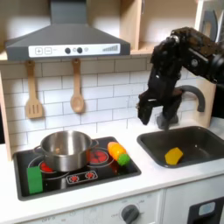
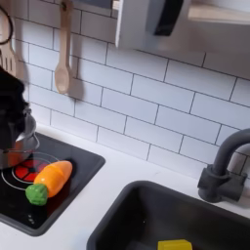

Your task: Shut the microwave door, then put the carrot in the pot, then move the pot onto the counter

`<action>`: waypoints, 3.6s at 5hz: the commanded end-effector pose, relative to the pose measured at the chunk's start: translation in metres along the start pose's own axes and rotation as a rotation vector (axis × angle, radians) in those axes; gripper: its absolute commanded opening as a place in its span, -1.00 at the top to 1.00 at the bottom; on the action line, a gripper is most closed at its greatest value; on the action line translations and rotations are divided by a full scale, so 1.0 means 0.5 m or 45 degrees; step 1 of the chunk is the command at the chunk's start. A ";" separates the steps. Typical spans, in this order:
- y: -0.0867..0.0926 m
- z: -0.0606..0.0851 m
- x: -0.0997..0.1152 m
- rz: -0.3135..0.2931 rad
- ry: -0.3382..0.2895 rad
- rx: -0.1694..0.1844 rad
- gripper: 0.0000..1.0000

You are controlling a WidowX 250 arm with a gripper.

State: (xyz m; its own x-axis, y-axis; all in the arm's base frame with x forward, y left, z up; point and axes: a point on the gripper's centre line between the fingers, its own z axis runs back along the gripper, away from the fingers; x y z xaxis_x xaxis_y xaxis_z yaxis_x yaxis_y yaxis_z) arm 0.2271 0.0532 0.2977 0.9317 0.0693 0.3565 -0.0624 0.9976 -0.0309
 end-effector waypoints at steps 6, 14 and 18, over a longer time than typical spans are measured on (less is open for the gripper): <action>-0.097 -0.011 -0.170 0.011 0.210 0.019 -1.00; -0.104 -0.001 -0.237 -0.109 0.219 0.000 -1.00; -0.130 -0.012 -0.210 -0.216 0.221 -0.029 -1.00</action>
State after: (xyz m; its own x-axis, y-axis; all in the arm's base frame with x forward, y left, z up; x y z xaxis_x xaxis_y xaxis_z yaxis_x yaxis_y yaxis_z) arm 0.1350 -0.0189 0.2563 0.9761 -0.1041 0.1906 0.1068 0.9943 -0.0038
